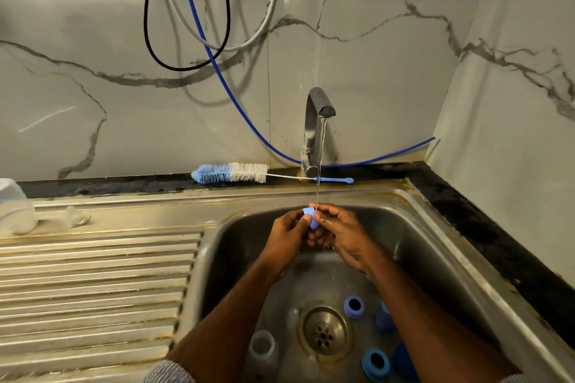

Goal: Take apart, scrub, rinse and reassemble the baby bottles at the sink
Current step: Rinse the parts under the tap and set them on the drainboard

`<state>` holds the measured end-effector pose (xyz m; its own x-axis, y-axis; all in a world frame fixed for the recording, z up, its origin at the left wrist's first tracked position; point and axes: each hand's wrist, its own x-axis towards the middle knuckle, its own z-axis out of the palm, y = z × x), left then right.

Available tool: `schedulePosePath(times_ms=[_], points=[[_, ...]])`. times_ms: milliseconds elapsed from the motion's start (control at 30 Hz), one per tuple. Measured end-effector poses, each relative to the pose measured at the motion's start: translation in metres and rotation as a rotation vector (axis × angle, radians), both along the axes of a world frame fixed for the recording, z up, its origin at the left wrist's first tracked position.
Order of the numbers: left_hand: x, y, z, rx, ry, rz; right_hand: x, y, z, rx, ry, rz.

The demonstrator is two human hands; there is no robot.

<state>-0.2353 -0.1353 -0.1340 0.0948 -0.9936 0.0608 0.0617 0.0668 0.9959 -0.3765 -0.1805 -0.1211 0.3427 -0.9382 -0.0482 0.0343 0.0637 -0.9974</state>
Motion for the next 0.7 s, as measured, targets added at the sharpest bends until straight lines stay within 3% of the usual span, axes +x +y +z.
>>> schedulePosePath(times_ms=[100, 167, 333, 533, 700], points=[[-0.001, -0.007, -0.011, -0.106, -0.380, 0.079, 0.008, 0.004, -0.002, 0.001, 0.128, -0.106], [-0.003, -0.007, -0.016, -0.099, -0.529, 0.128, 0.013, 0.004, -0.002, 0.029, 0.186, -0.122], [-0.007, 0.001, -0.008, -0.082, -0.348, 0.138, 0.012, 0.005, 0.002, 0.137, 0.144, -0.128], [-0.006, 0.003, -0.008, -0.014, -0.198, 0.143, 0.005, 0.004, 0.010, 0.145, 0.273, -0.079], [-0.002, 0.001, -0.013, 0.062, -0.244, 0.077, -0.003, 0.001, 0.006, 0.191, 0.342, -0.075]])
